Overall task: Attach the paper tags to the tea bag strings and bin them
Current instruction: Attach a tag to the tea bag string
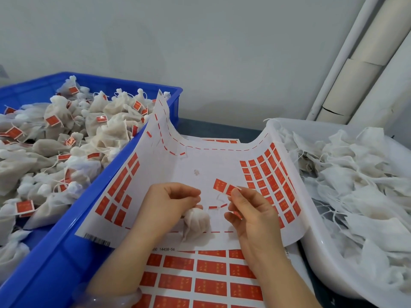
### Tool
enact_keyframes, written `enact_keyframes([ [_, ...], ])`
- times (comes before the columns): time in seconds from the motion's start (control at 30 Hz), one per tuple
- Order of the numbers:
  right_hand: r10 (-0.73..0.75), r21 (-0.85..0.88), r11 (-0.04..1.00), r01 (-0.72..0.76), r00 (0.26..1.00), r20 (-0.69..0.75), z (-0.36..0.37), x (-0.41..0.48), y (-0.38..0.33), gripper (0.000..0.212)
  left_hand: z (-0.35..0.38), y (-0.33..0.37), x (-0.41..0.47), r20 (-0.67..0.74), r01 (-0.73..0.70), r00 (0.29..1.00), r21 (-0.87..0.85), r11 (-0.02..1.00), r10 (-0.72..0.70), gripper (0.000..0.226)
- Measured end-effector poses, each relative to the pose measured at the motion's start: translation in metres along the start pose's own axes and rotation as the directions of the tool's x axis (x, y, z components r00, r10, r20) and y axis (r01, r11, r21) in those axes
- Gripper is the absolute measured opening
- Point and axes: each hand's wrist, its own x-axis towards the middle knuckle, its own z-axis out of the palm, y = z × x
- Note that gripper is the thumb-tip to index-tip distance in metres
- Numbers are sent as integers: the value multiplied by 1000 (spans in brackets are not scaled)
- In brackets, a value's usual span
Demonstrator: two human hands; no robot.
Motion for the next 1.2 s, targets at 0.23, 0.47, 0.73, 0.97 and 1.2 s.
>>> enact_keyframes([
  [0.23, 20, -52, 998, -19, 999, 27, 1, -1, 3, 34, 1, 6, -3, 46, -14, 999, -7, 1000, 14, 23],
  [0.47, 18, -35, 999, -15, 996, 90, 1, -2, 1, 31, 10, 14, -12, 96, -110, 989, -51, 993, 115, 28],
  [0.73, -30, 33, 999, 25, 983, 182, 2, -5, -3, 28, 19, 16, -17, 120, -177, 974, -124, 976, 192, 33],
  [0.97, -72, -29, 996, 79, 977, 199, -1, -4, -3, 28, 19, 20, -19, 149, -221, 957, -180, 958, 249, 37],
  [1.2, -66, -63, 995, 80, 978, 198, -1, -3, -3, 17, 19, 17, -18, 202, -203, 948, -210, 956, 245, 41],
])
